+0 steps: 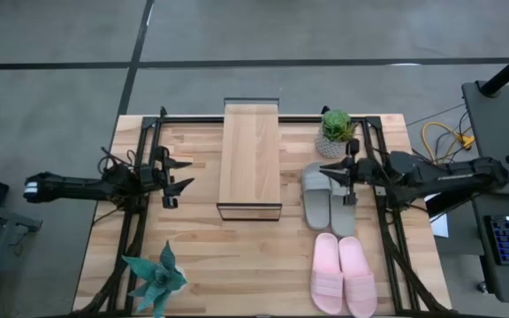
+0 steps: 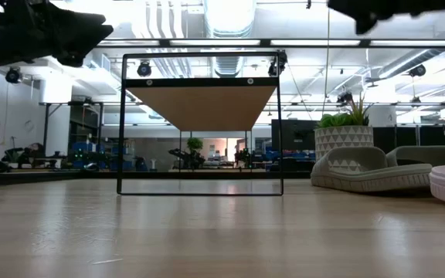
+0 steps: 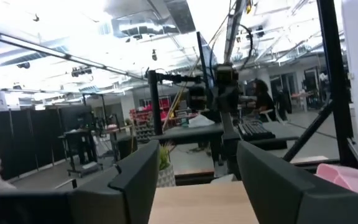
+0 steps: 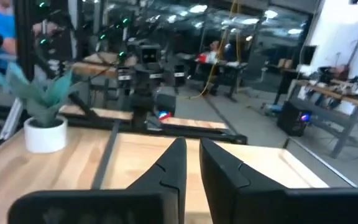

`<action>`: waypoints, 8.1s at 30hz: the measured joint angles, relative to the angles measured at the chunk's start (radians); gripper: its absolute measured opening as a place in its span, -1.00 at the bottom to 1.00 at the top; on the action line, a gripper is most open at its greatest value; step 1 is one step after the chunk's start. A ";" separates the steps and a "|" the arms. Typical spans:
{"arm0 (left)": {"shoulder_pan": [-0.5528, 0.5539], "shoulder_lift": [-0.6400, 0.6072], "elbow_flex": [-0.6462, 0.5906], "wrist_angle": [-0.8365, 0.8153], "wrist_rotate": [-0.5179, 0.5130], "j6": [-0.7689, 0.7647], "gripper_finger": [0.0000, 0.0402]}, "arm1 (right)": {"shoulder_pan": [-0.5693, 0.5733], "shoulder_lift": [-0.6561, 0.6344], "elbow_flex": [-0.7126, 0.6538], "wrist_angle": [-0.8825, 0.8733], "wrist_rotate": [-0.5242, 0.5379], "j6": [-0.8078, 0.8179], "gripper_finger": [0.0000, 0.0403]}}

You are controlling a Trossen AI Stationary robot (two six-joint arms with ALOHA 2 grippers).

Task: Pick and place slides into the shelf
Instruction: Put the left gray slide on the shelf

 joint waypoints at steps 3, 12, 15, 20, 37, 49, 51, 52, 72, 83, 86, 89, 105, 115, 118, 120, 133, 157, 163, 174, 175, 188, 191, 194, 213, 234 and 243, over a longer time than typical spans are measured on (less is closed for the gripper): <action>0.000 0.009 0.000 0.000 0.000 0.000 0.01 | 0.000 0.099 0.117 -0.078 -0.077 -0.049 -0.76; 0.000 0.025 0.000 0.001 -0.001 0.000 0.01 | 0.003 0.416 0.397 -0.414 -0.036 0.017 -0.19; 0.000 0.023 0.001 0.000 -0.002 0.000 0.01 | 0.003 0.521 0.488 -0.570 0.016 0.050 0.07; 0.000 0.026 0.002 -0.001 -0.002 -0.002 0.01 | 0.033 0.643 0.596 -0.854 0.153 0.144 0.22; 0.000 0.058 0.002 -0.008 -0.001 -0.005 0.01 | 0.216 0.668 0.361 -0.956 0.371 0.376 0.04; 0.000 0.080 0.002 -0.009 -0.001 -0.002 0.01 | 0.216 0.725 0.230 -0.825 0.518 0.391 0.04; 0.000 0.080 0.002 -0.008 -0.001 -0.002 0.01 | 0.213 0.738 0.222 -0.825 0.523 0.370 0.04; 0.000 0.080 0.002 -0.008 -0.001 -0.002 0.01 | 0.214 0.747 0.217 -0.822 0.522 0.361 0.04; 0.000 0.064 0.003 0.001 -0.001 -0.001 0.01 | 0.163 0.865 0.205 -0.764 0.577 0.363 0.04; 0.000 0.064 0.003 0.001 -0.001 0.000 0.01 | 0.161 0.863 0.204 -0.747 0.581 0.363 -0.36; 0.000 0.065 0.003 0.001 -0.001 0.000 0.01 | 0.161 0.863 0.204 -0.747 0.581 0.363 -0.54; 0.000 0.065 0.003 0.001 -0.001 0.000 0.01 | 0.161 0.863 0.204 -0.747 0.583 0.362 -0.73; 0.000 0.066 0.003 0.000 -0.001 0.000 0.01 | 0.161 0.806 0.281 -0.770 0.623 0.253 -0.93; 0.000 0.065 0.003 0.000 -0.001 0.000 0.01 | 0.161 0.640 0.417 -0.918 0.662 0.224 -0.93; 0.000 0.066 0.003 0.000 -0.002 0.000 0.01 | 0.164 0.584 0.457 -0.921 0.662 0.198 -0.94; 0.000 0.066 0.003 0.001 -0.002 0.000 0.01 | 0.166 0.552 0.489 -0.920 0.662 0.165 -0.94; 0.000 0.066 0.003 0.000 -0.001 0.001 0.01 | 0.166 0.438 0.649 -0.687 0.397 -0.141 -0.94; 0.000 0.264 0.220 -0.088 0.329 0.399 0.01 | -0.026 0.500 0.503 -0.272 -0.322 -0.632 -0.94; 0.000 0.449 0.385 -0.184 0.326 0.613 0.01 | -0.106 0.501 0.505 -0.236 -0.447 -0.602 -0.94; 0.000 0.706 0.618 -0.157 0.258 0.732 0.01 | -0.155 0.506 0.505 -0.223 -0.555 -0.554 -0.94; 0.000 0.729 0.637 -0.157 0.248 0.747 0.01 | -0.155 0.506 0.505 -0.224 -0.555 -0.554 -0.94; 0.000 0.918 0.790 -0.160 0.215 0.816 0.01 | -0.156 0.506 0.505 -0.231 -0.555 -0.555 -0.94; 0.000 0.936 0.807 -0.165 0.216 0.818 -0.06 | -0.156 0.504 0.505 -0.231 -0.559 -0.555 -0.94; 0.000 0.944 0.813 -0.168 0.217 0.824 -0.25 | -0.155 0.504 0.505 -0.231 -0.561 -0.559 -0.94; -0.002 0.902 0.812 -0.228 0.062 0.957 -0.93 | -0.155 0.458 0.505 -0.235 -0.336 -0.532 -0.84; -0.011 0.809 0.748 -0.255 -0.096 1.031 -0.94 | -0.148 0.351 0.505 -0.284 -0.189 -0.480 -0.24; -0.014 0.816 0.749 -0.256 -0.093 1.046 -0.94 | -0.115 0.425 0.505 -0.309 -0.213 -0.757 -0.27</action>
